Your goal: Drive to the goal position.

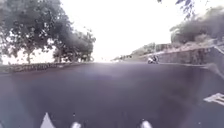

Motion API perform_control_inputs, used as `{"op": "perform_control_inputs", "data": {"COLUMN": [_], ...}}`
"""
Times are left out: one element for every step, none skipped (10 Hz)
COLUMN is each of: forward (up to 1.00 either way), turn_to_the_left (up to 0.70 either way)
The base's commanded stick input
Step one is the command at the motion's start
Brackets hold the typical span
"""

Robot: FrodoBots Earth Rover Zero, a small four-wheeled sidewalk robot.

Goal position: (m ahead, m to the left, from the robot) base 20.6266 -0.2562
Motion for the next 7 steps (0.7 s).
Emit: {"op": "perform_control_inputs", "data": {"forward": [0.85, 0.85, 0.85, 0.85, 0.85, 0.85, 0.85], "turn_to_the_left": [0.0, 0.0, 0.0, 0.0, 0.0, 0.0, 0.0]}}
